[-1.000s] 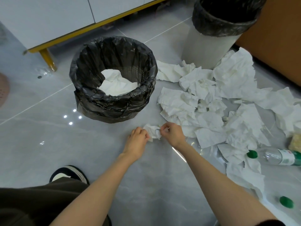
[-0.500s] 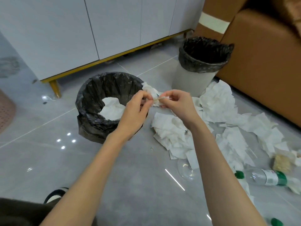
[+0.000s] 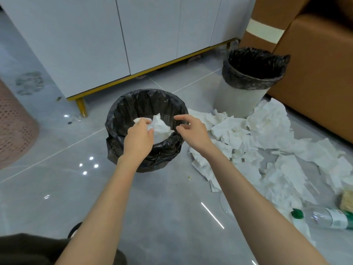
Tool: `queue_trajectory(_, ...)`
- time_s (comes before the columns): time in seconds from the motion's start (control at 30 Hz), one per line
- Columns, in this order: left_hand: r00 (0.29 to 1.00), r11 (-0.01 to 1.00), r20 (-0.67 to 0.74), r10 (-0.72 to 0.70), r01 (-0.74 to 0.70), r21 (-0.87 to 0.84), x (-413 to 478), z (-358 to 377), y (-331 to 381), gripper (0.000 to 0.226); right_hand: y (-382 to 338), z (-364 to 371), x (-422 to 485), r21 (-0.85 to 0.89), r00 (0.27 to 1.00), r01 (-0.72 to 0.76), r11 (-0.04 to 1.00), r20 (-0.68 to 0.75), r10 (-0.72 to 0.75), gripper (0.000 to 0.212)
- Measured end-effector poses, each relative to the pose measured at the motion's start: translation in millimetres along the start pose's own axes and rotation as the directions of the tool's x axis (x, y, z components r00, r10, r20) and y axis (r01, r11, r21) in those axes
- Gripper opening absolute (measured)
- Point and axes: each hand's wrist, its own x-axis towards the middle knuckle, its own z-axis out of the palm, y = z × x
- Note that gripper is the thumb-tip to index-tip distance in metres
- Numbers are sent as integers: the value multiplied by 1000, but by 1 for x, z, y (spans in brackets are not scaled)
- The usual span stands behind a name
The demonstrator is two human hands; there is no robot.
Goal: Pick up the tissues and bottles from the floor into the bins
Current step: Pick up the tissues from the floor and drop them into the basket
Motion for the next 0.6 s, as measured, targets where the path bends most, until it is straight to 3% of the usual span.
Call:
queue_trajectory(0.2, 986, 979, 2, 166, -165, -124, -13, 28, 31, 28, 59, -41, -23, 122, 969, -146, 982, -181, 167, 29)
queue_trajectory(0.43, 916, 925, 137, 377, -367, -99, -53, 88, 80, 27, 153, -67, -65, -15, 857, -475, 880, -234, 458, 29)
queue_trajectory(0.6, 880, 969, 406, 247, -223, -106, -70, 139, 48, 24, 202, -46, -96, -275, 847, -531, 801, -147, 511, 31)
